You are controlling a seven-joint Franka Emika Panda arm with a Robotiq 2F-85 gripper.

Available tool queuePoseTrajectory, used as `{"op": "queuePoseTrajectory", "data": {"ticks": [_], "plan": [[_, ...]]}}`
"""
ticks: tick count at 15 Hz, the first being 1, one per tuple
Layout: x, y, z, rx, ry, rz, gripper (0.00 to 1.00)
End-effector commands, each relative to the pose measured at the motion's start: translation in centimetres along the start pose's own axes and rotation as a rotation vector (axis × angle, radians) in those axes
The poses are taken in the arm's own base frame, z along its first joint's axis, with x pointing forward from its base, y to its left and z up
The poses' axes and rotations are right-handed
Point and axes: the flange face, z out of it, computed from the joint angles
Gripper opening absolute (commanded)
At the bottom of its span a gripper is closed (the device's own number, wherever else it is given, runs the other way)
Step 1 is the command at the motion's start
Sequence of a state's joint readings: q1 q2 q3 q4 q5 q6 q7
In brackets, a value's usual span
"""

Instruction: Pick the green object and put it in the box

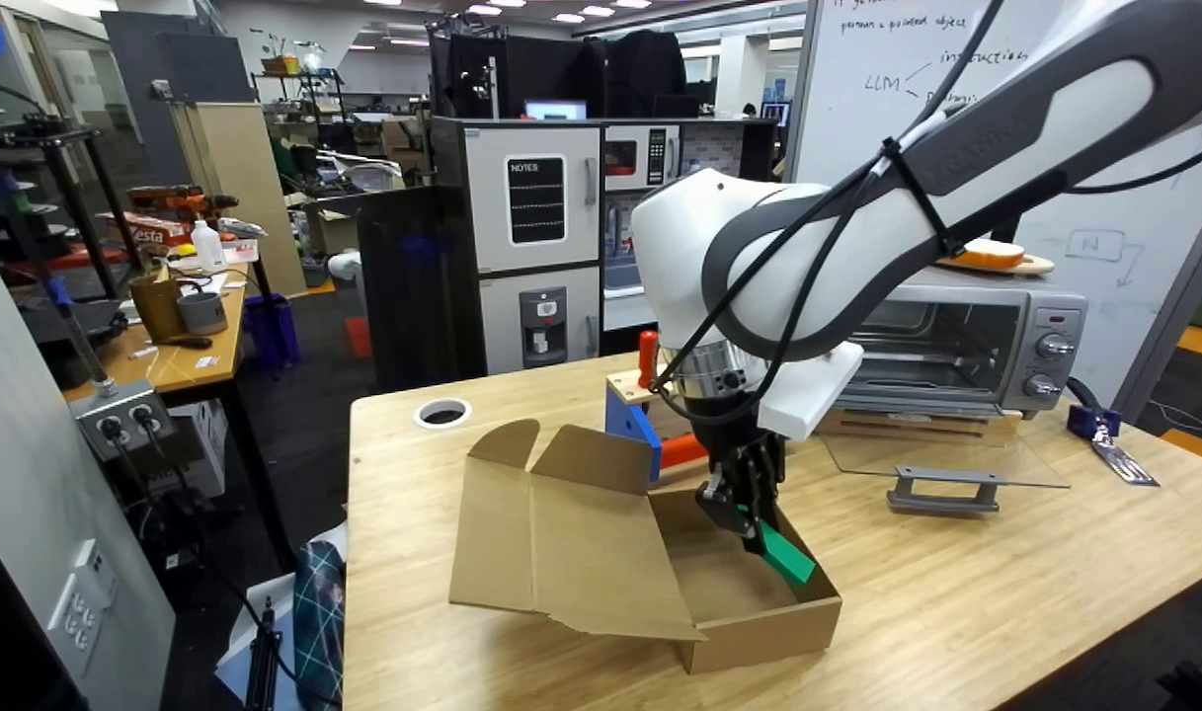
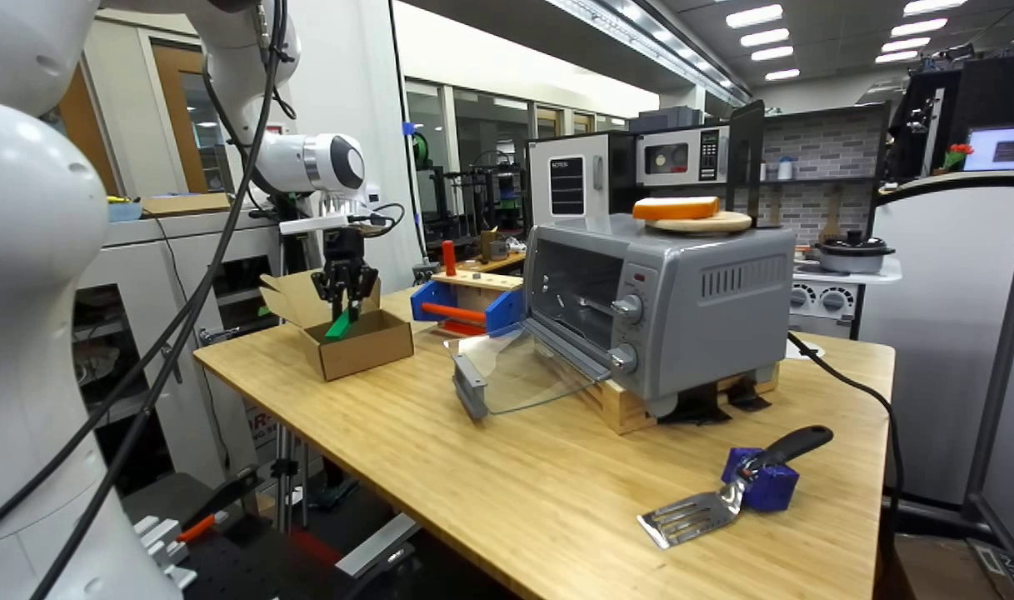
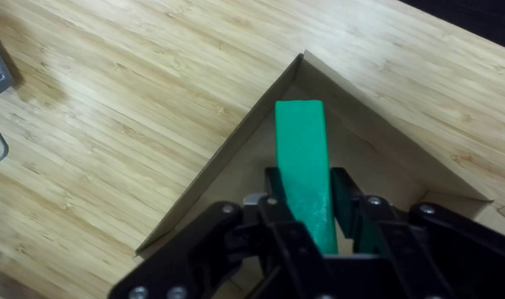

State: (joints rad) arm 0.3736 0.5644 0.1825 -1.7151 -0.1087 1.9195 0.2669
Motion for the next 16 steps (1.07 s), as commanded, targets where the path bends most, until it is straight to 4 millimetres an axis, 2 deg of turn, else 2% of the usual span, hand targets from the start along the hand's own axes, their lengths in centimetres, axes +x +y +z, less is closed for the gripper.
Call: {"op": "queuePoseTrajectory", "data": {"ticks": [1, 5, 10, 16], "plan": [[0.5, -0.9, 0.0, -0.001, -0.03, -0.026, 0.08], [0.6, -1.7, 1.0, -0.017, -0.052, -0.036, 0.08], [0.8, -1.3, 2.5, -0.018, -0.086, -0.02, 0.08], [0.9, -0.9, 3.3, -0.018, -0.095, -0.005, 0.08]]}}
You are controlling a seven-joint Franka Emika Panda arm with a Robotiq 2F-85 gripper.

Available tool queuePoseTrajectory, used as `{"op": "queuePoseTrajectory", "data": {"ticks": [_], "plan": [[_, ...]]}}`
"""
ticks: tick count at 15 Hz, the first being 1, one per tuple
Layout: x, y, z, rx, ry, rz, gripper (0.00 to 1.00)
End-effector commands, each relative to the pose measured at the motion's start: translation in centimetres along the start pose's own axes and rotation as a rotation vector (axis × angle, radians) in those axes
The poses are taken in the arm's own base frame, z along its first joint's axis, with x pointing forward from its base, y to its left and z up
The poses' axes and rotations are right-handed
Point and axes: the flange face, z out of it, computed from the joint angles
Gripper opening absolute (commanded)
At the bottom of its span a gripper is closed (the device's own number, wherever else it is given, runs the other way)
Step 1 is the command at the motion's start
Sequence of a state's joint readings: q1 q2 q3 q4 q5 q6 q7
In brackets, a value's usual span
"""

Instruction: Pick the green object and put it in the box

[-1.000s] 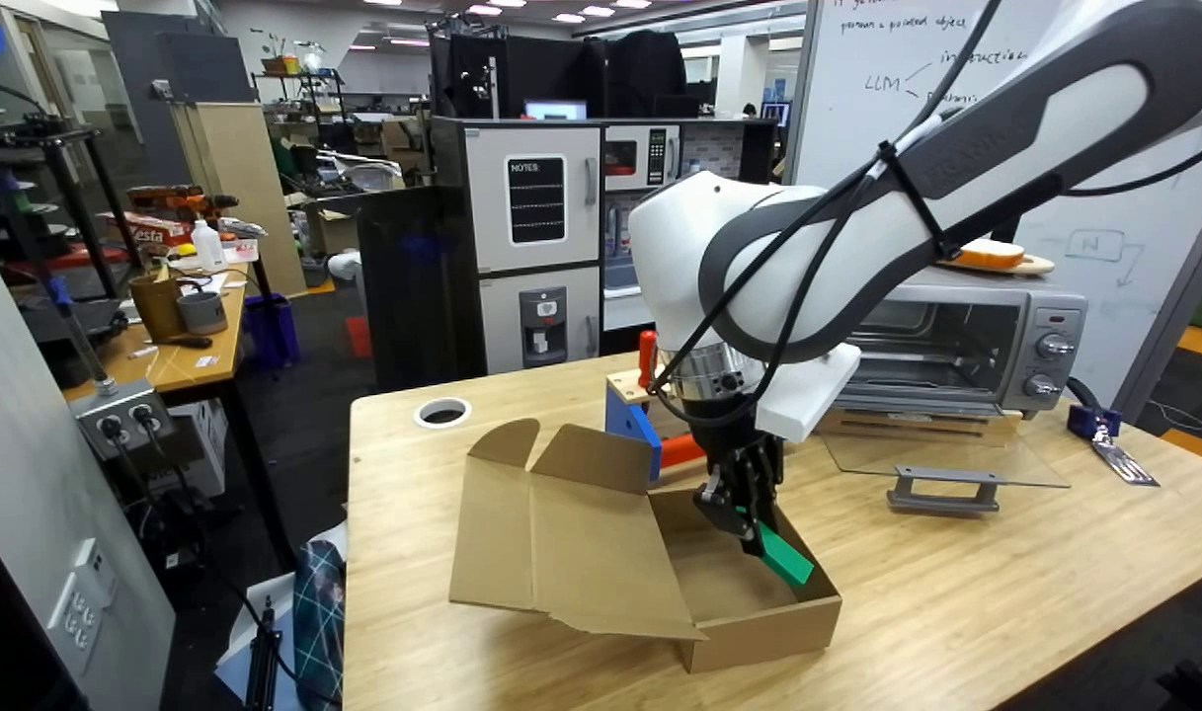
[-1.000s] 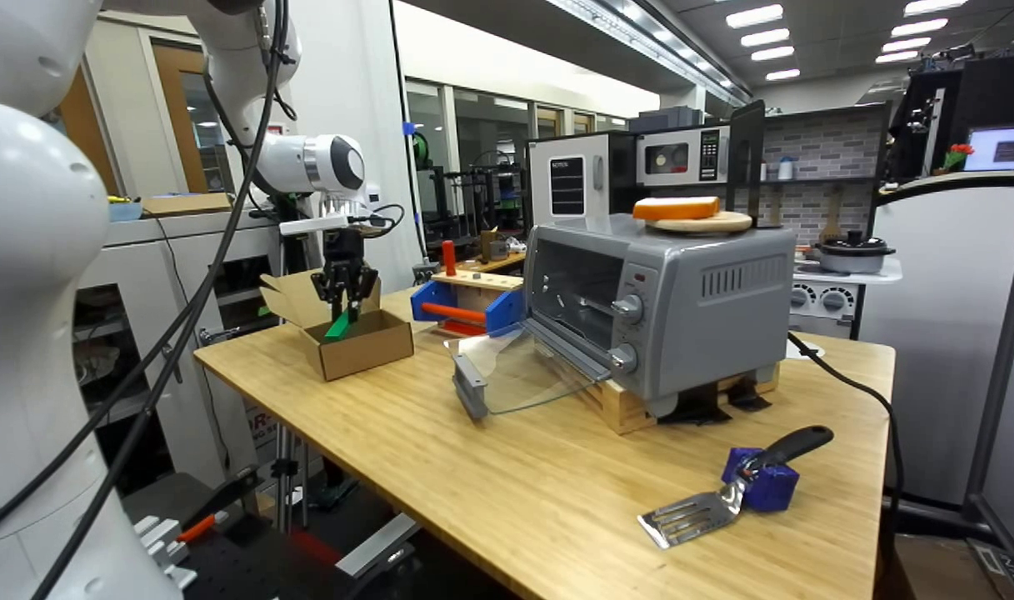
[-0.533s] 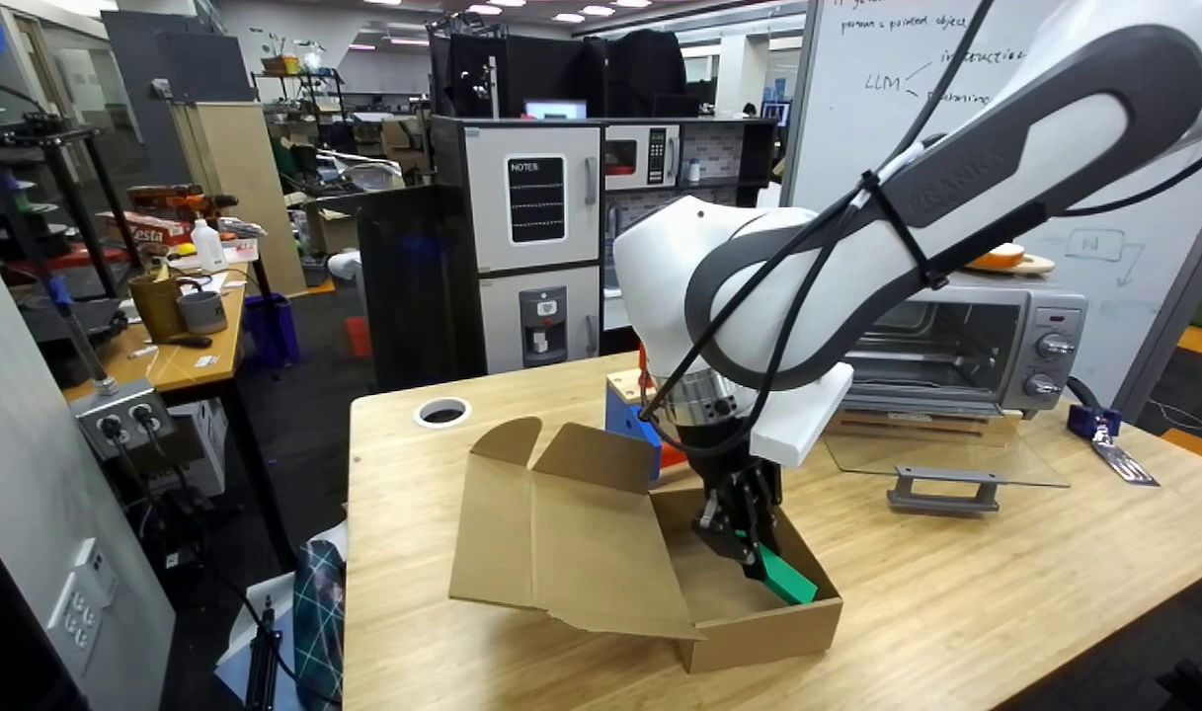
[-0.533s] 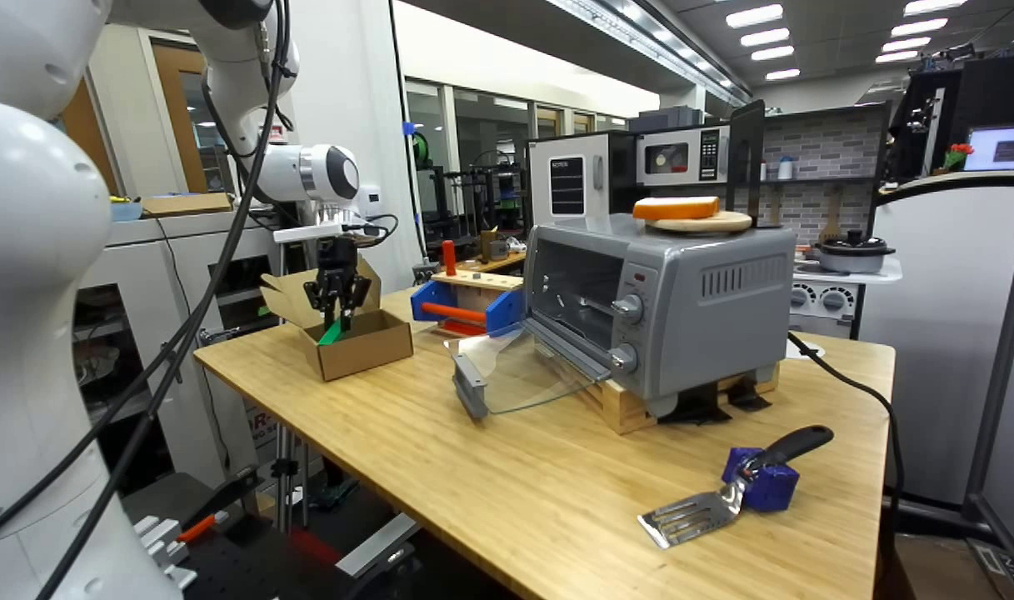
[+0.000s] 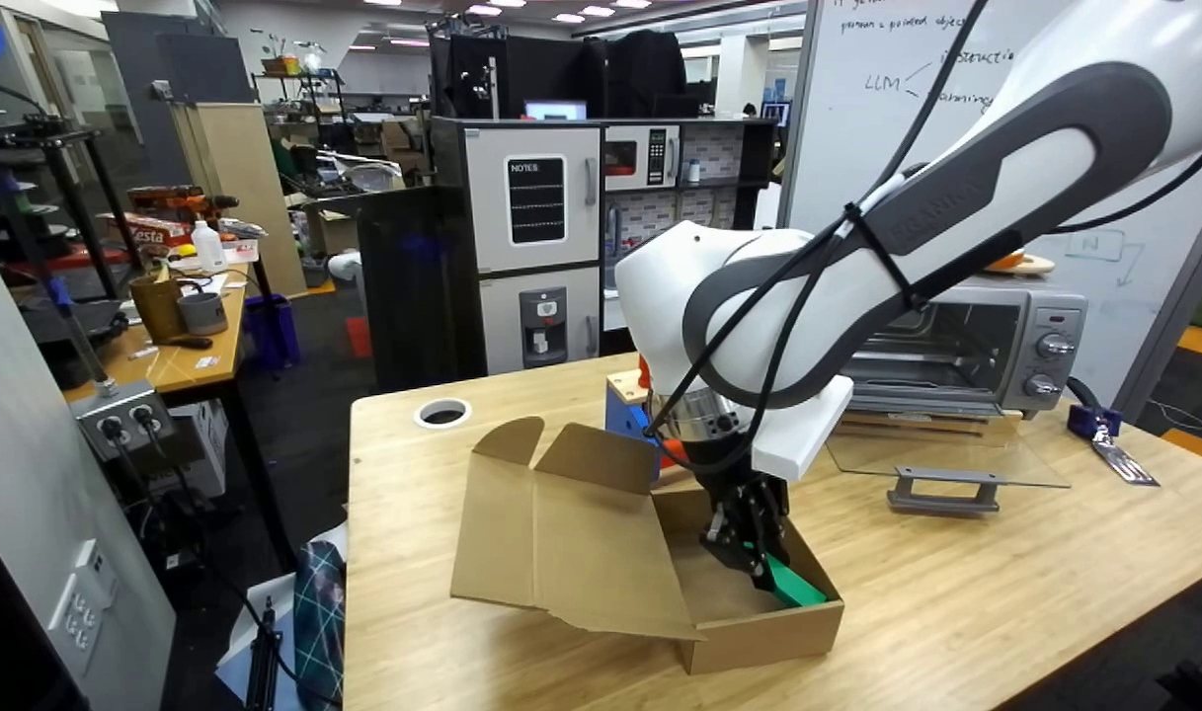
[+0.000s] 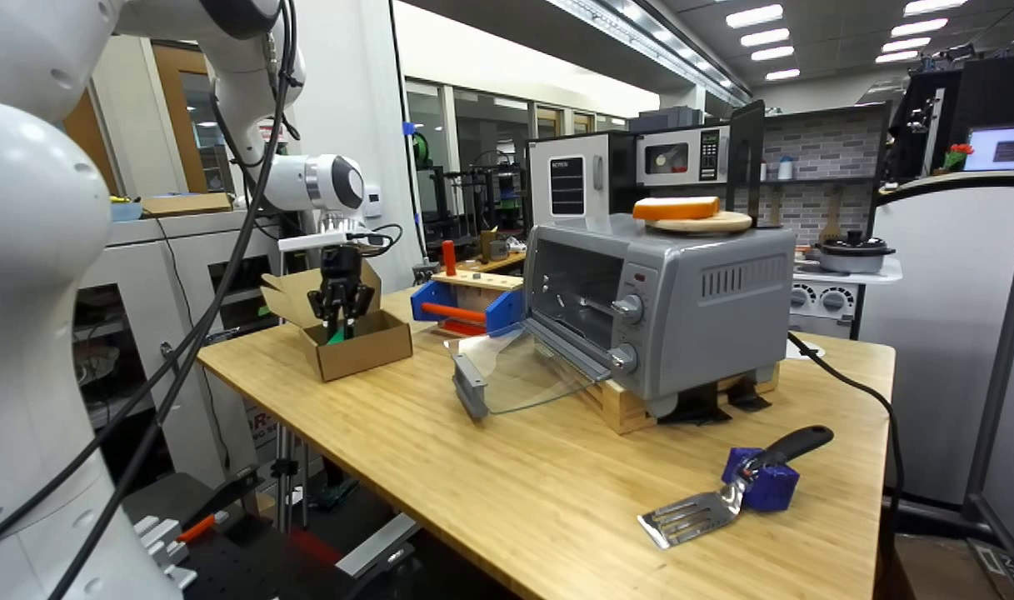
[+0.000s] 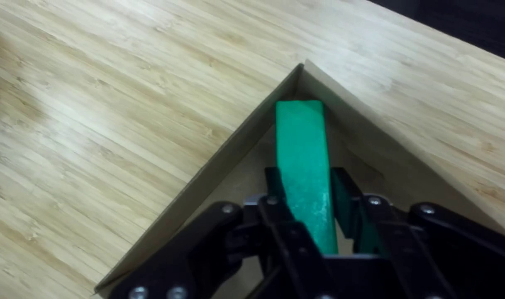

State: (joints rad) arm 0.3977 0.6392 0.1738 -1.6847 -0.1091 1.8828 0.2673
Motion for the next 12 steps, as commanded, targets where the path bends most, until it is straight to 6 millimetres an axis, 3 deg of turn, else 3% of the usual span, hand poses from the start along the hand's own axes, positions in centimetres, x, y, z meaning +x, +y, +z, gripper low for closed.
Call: {"op": "queuePoseTrajectory", "data": {"ticks": [1, 5, 6, 7, 8, 12], "plan": [[0.1, 0.4, -0.2, 0.001, -0.018, 0.014, 0.08], [0.2, 1.0, 0.3, -0.014, -0.032, 0.046, 0.08], [0.2, 1.2, 0.4, -0.015, -0.036, 0.051, 0.22], [0.2, 1.3, 0.5, -0.015, -0.04, 0.056, 0.28], [0.2, 1.3, 0.7, -0.017, -0.045, 0.062, 0.54], [0.2, 1.3, 1.0, -0.023, -0.055, 0.071, 0.78]]}}
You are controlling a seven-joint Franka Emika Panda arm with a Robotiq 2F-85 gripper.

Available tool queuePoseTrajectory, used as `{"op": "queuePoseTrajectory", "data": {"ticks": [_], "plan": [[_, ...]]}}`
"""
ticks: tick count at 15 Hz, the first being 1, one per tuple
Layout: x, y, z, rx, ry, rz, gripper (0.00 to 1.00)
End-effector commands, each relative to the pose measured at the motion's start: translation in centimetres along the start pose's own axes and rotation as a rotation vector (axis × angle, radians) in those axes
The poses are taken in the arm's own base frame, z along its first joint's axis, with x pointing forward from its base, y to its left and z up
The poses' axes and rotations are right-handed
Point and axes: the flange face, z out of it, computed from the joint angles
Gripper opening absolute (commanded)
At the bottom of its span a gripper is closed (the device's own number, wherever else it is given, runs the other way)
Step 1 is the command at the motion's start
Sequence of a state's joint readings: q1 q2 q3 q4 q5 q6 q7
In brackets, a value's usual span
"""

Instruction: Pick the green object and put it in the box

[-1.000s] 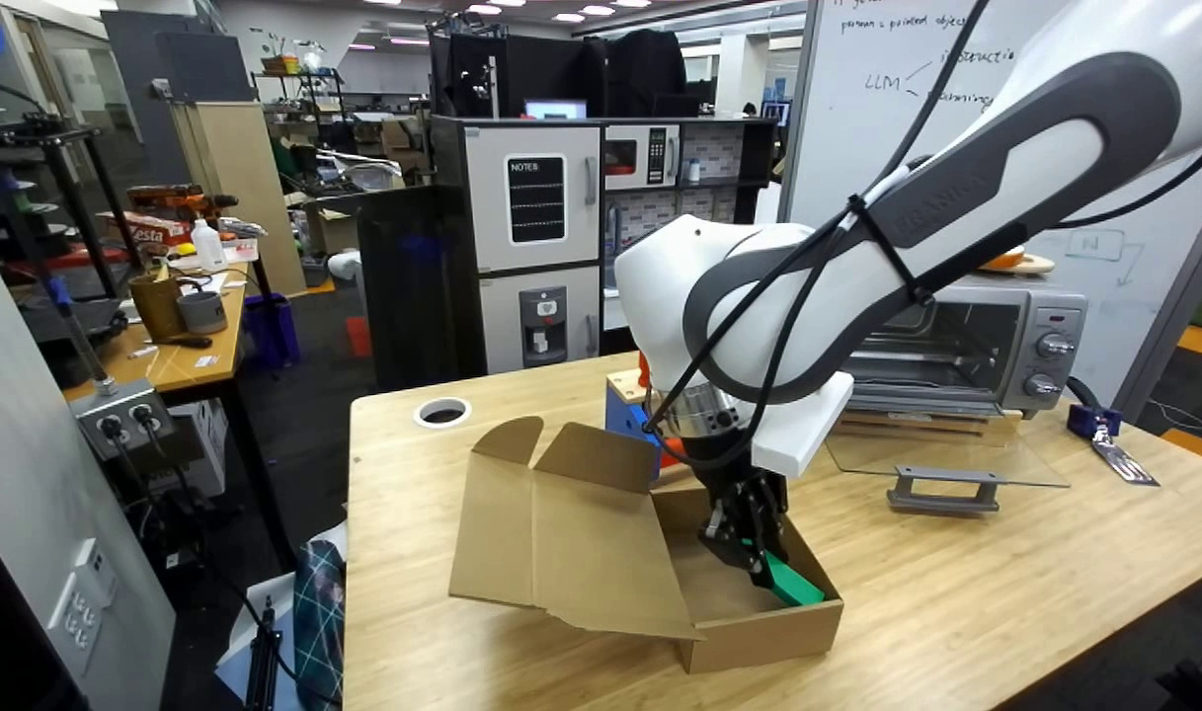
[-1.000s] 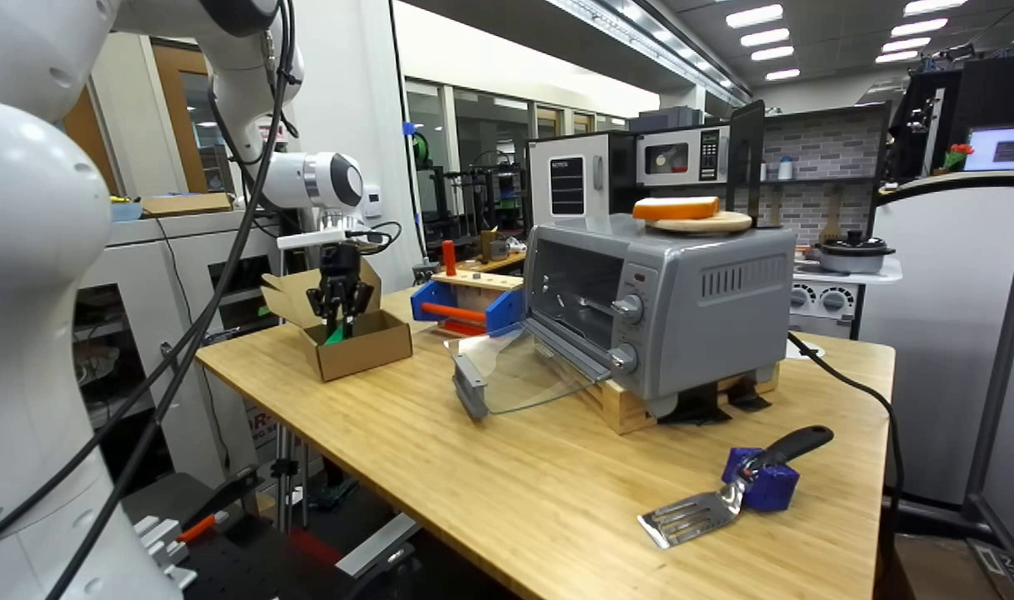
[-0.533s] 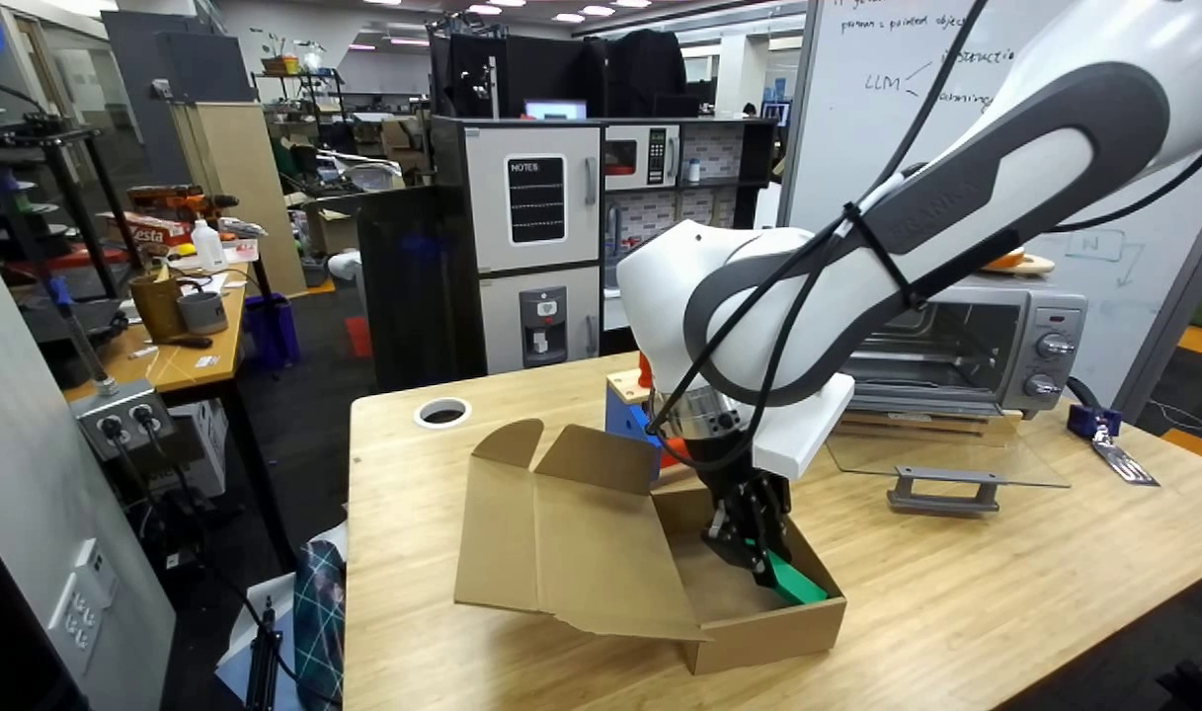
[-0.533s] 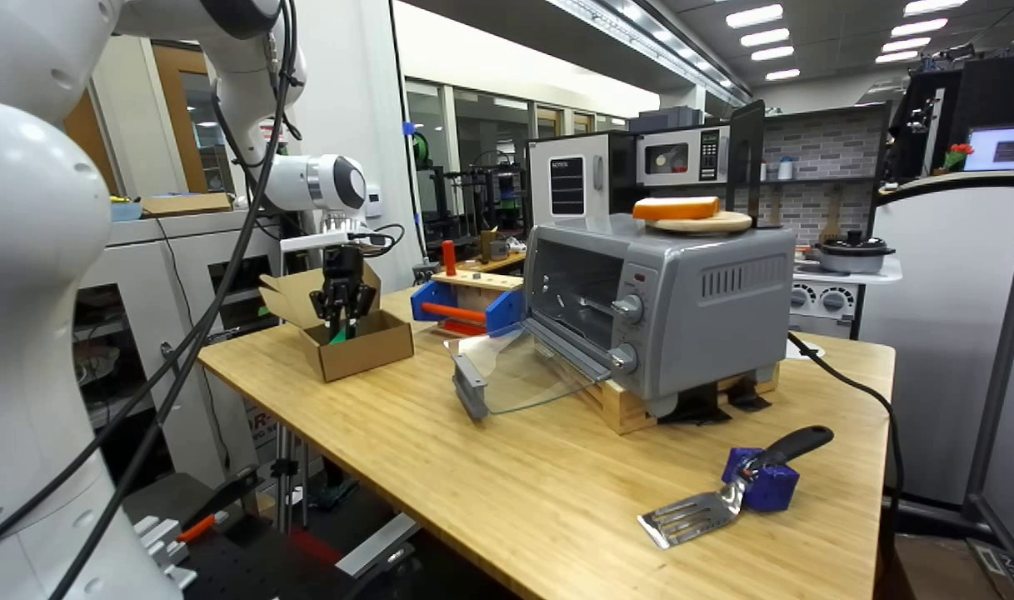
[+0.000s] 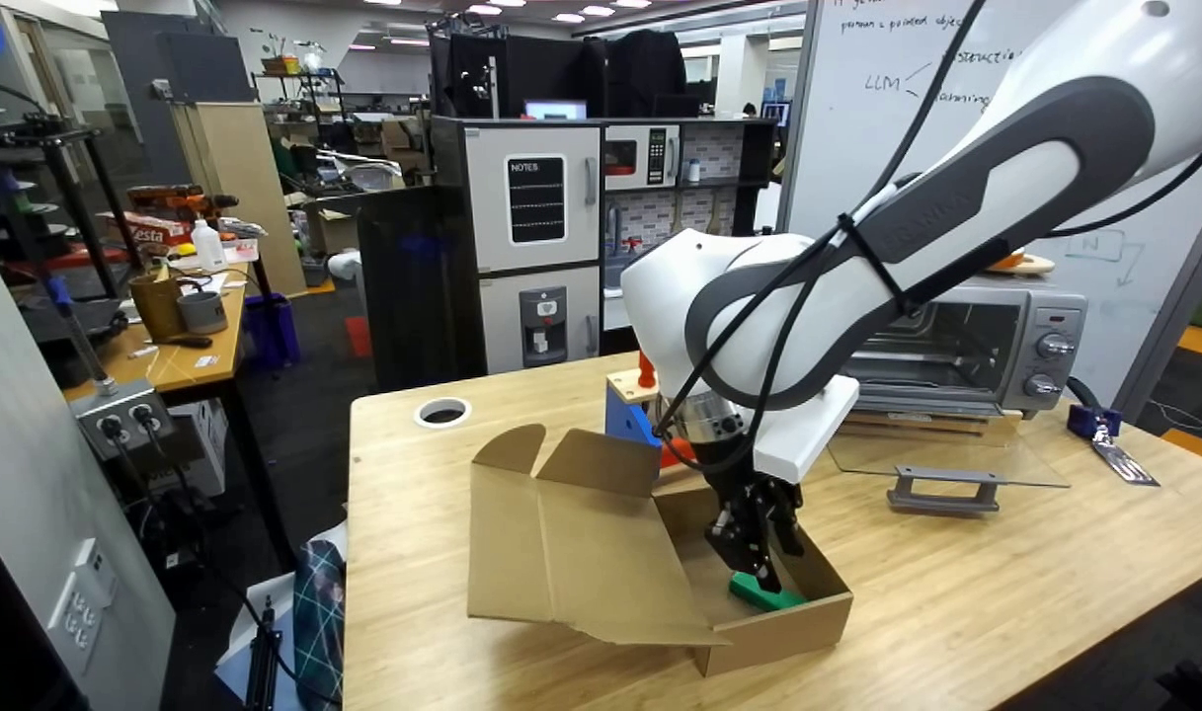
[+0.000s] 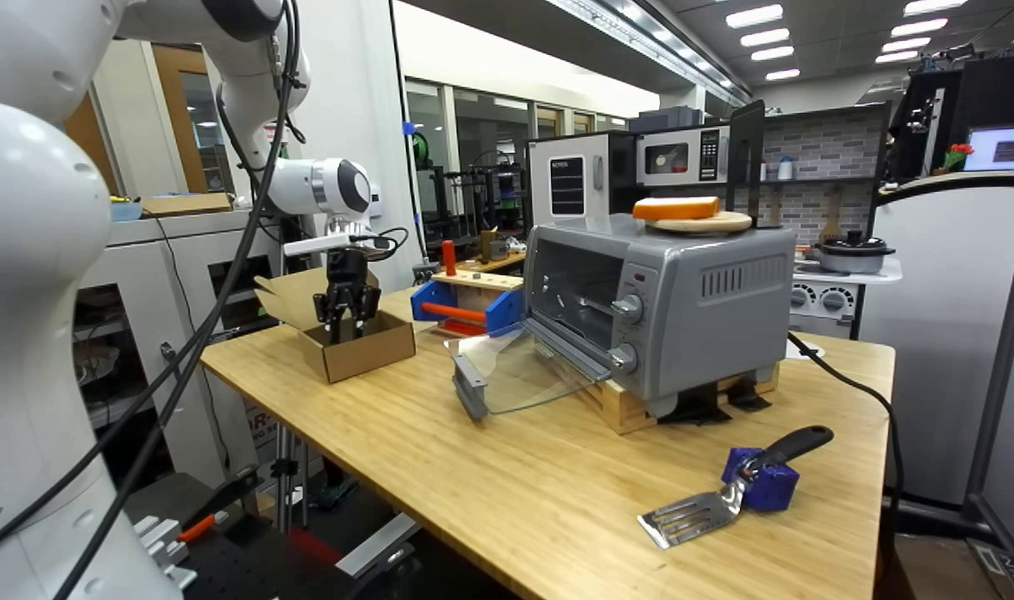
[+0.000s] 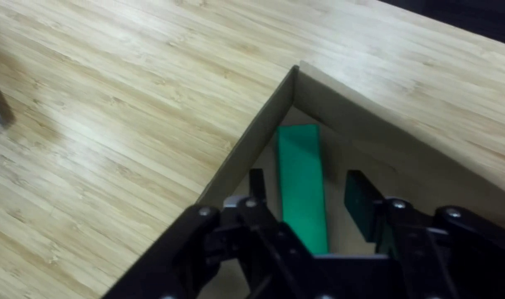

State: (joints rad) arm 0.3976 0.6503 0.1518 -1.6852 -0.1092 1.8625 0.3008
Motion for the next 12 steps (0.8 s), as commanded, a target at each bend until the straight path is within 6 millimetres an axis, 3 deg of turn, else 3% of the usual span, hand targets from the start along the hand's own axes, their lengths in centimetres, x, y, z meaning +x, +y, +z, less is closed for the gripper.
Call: {"op": "queuePoseTrajectory", "data": {"ticks": [1, 3, 4, 8, 12], "plan": [[0.0, 0.1, 0.0, -0.012, -0.024, 0.018, 0.84], [0.0, 0.1, 0.0, -0.012, -0.026, 0.02, 0.98], [0.0, 0.1, -0.1, -0.012, -0.025, 0.021, 1.0], [-0.7, 0.3, -0.8, -0.018, -0.01, 0.021, 1.0], [-2.8, 0.9, -2.8, -0.036, 0.043, 0.024, 1.0]]}}
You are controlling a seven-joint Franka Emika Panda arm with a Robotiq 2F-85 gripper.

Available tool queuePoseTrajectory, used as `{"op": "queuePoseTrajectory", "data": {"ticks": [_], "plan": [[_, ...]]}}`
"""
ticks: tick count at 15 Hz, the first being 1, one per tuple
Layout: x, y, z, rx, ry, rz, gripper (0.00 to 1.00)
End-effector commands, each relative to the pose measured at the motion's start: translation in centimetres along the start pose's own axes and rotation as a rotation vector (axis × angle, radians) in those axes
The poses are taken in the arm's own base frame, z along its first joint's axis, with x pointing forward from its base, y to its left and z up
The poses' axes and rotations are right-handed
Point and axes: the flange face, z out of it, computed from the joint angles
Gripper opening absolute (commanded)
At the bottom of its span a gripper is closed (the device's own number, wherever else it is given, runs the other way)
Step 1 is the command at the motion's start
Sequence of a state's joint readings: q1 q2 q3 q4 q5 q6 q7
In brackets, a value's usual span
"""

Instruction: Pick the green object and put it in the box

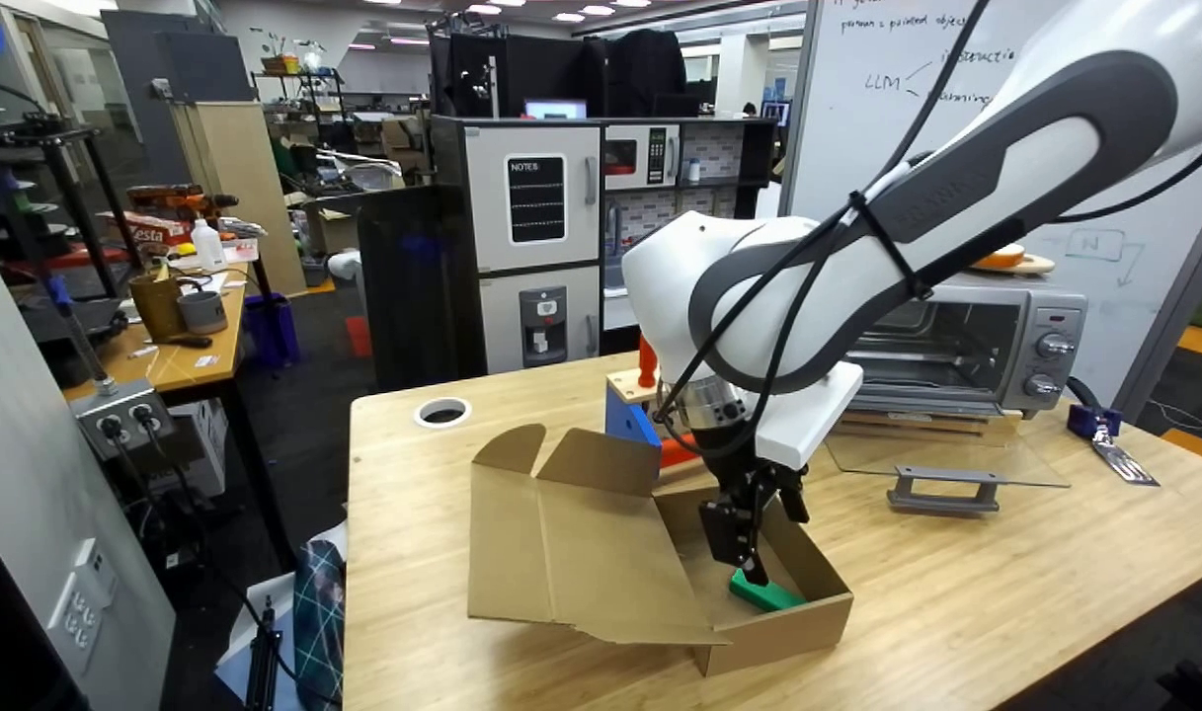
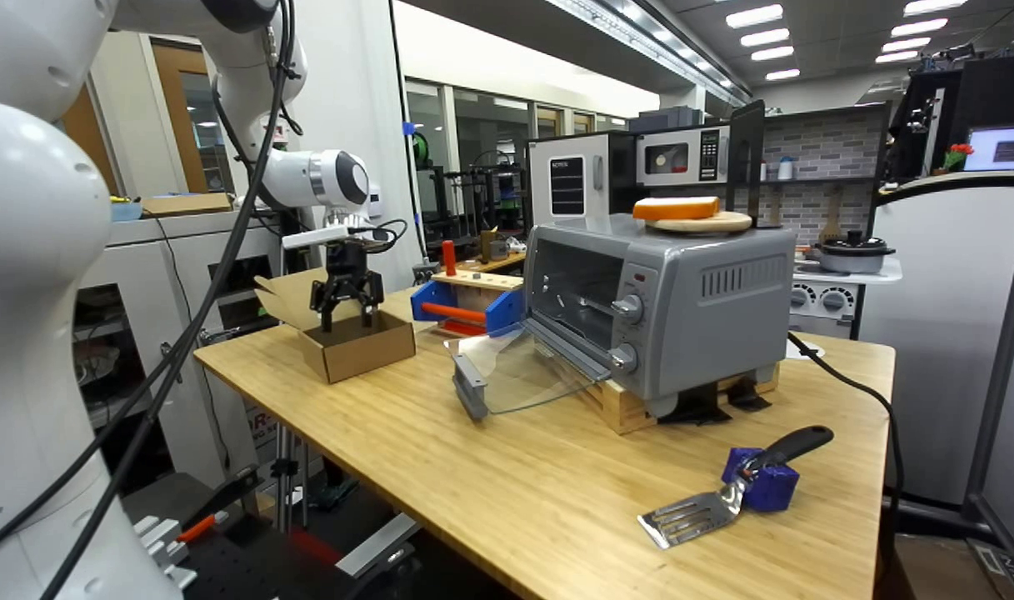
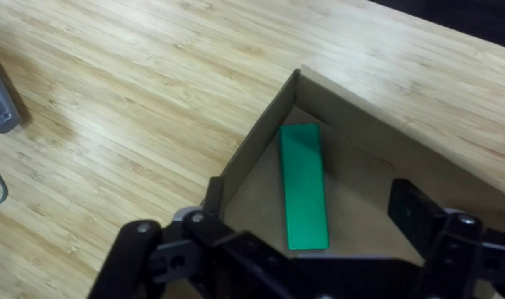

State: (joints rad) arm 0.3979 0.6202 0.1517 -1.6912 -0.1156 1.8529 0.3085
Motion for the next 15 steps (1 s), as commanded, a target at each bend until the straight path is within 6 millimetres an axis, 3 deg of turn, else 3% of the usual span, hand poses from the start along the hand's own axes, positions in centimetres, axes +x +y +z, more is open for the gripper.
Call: {"op": "queuePoseTrajectory", "data": {"ticks": [1, 4, 6, 12, 15], "plan": [[-3.1, 1.0, -2.2, -0.038, 0.046, 0.022, 1.0], [-6.6, 2.5, -4.3, -0.059, 0.104, 0.072, 1.0], [-9.3, 4.5, -4.6, -0.045, 0.085, 0.167, 1.0], [-15.8, 13.5, -0.7, 0.032, -0.024, 0.486, 1.0], [-17.9, 15.8, 0.3, 0.123, -0.057, 0.54, 1.0]]}}
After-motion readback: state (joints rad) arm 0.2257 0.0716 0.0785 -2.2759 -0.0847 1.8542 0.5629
